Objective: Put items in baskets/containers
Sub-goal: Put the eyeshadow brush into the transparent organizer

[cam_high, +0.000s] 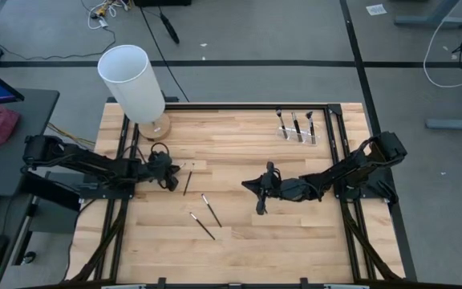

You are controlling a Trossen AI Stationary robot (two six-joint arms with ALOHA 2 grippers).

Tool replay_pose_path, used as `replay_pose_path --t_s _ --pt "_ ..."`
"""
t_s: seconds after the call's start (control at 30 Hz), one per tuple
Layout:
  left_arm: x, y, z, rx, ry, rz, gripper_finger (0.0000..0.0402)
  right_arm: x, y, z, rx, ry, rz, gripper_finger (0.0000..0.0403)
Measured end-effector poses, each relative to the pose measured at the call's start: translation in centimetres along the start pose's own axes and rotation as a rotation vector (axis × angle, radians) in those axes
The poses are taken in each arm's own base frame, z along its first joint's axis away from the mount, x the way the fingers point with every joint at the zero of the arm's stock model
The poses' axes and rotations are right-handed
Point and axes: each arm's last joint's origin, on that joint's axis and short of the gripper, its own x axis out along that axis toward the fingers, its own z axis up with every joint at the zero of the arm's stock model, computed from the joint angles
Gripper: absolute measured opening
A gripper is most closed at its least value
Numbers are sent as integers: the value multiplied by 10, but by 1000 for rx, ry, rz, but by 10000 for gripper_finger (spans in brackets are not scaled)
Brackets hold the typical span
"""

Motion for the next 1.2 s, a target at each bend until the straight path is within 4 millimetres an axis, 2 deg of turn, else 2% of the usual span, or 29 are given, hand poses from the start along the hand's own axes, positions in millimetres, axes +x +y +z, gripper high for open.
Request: replay_pose_path --t_s 0.17,0.57,0.7,0.83,0.9,1.1,1.2 --pt "-1 -8 10 13 -12 -52 8 0 0 0 2 -2 0 21" --pt "-2 -12 22 -5 -127 -44 2 0 0 1 5 -8 0 21" --pt "-1 -6 22 -78 -147 50 5 1 -1 1 6 -8 -4 21" --pt "4 13 19 -190 -69 185 48 2 -3 2 8 -10 -11 21" --pt "5 21 25 -206 -9 260 79 3 -5 2 9 -10 -19 21" --pt "-4 33 72 -167 144 448 186 7 -13 4 16 -13 -47 21" --pt "-11 47 84 -181 224 555 227 7 -14 4 17 -14 -51 21"
